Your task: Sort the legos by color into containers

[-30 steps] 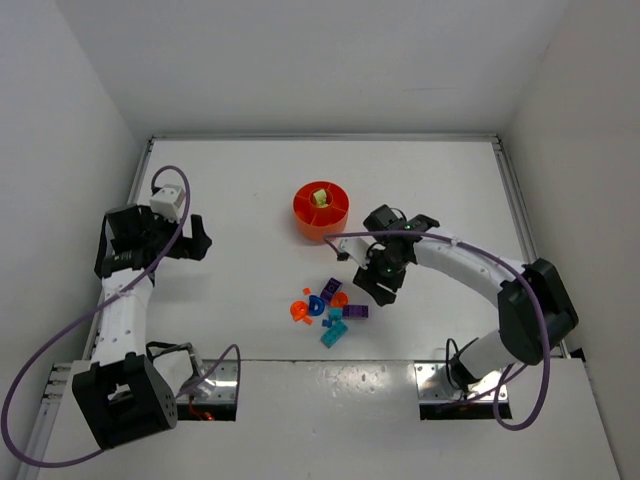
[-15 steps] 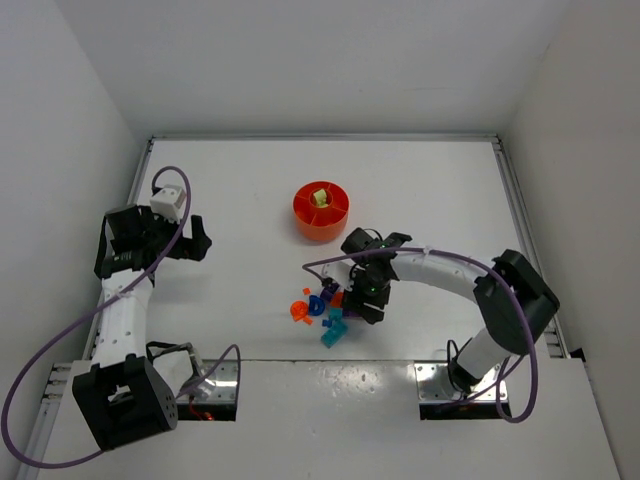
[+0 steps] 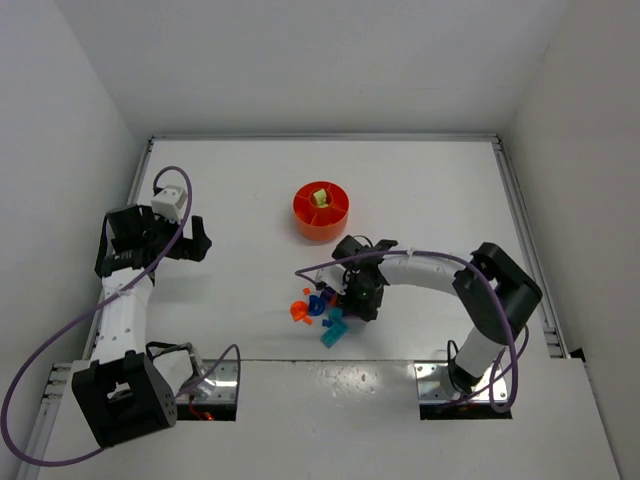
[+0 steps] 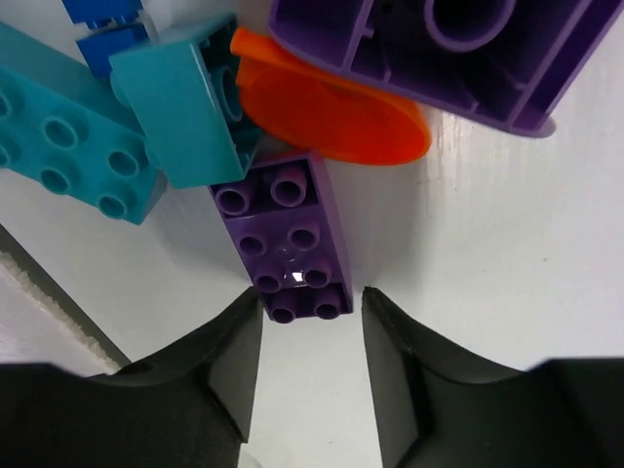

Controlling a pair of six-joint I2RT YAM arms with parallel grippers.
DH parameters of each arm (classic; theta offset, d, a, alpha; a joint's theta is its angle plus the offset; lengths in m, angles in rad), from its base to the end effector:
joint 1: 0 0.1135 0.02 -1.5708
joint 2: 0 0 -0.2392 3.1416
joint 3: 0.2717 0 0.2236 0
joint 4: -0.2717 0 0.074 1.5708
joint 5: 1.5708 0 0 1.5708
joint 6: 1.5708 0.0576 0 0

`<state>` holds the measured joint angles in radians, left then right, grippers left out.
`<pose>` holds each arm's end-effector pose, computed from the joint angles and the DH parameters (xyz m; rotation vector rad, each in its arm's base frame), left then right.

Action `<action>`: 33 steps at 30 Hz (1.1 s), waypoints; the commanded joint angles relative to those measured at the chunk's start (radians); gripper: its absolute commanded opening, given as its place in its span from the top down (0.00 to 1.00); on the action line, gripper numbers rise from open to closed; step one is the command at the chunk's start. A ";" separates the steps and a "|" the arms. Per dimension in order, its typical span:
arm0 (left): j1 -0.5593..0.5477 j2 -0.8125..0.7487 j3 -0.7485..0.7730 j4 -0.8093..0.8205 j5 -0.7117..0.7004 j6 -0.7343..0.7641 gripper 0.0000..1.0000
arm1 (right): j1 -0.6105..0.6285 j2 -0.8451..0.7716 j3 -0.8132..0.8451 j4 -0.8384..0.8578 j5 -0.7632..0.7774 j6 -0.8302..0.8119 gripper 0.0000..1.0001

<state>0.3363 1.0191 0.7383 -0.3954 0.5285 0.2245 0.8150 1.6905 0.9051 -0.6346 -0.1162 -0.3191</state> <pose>0.2123 0.0434 0.2377 0.1575 2.1484 -0.2718 0.1755 0.1960 0.1114 -1.6310 2.5366 0.2259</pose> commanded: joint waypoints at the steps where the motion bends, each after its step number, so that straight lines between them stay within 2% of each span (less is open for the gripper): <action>1: 0.013 0.001 0.030 0.024 0.018 0.010 0.00 | 0.016 -0.008 -0.024 0.029 0.016 0.008 0.56; 4: 0.013 0.010 0.030 0.033 0.018 0.010 0.00 | 0.016 -0.034 -0.025 0.029 0.035 0.008 0.73; 7: 0.013 0.010 0.030 0.033 0.028 0.010 0.00 | 0.016 -0.086 -0.012 -0.010 0.045 0.008 0.83; 9: 0.013 -0.011 0.021 0.033 0.040 0.010 0.00 | 0.016 -0.139 0.009 -0.045 0.046 0.008 0.86; 16: 0.013 -0.108 0.038 -0.003 0.281 -0.043 0.05 | 0.016 -0.210 0.262 -0.114 0.038 0.084 0.89; 17: 0.013 -0.108 0.052 -0.013 0.309 -0.060 0.08 | 0.016 -0.210 0.293 -0.114 0.038 0.084 0.90; 22: 0.013 -0.013 0.195 -0.075 0.459 -0.204 0.13 | 0.016 -0.121 0.488 -0.091 0.093 0.129 0.92; 23: 0.004 0.007 0.211 -0.076 0.528 -0.227 0.15 | 0.016 -0.105 0.527 -0.091 0.107 0.140 0.92; 26: -0.005 0.076 0.245 -0.076 0.615 -0.310 0.16 | 0.026 -0.037 0.612 -0.065 0.150 0.181 0.94; 31: -0.016 0.101 0.273 -0.076 0.605 -0.320 0.16 | -0.008 0.080 0.738 -0.111 0.251 0.215 0.95; 33: -0.005 0.066 0.254 -0.076 0.576 -0.306 0.16 | -0.008 0.089 0.750 -0.135 0.291 0.215 0.96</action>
<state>0.3271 1.1282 0.9726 -0.4820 1.0668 -0.0643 0.8211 1.7794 1.5997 -0.7284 0.0868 -0.1440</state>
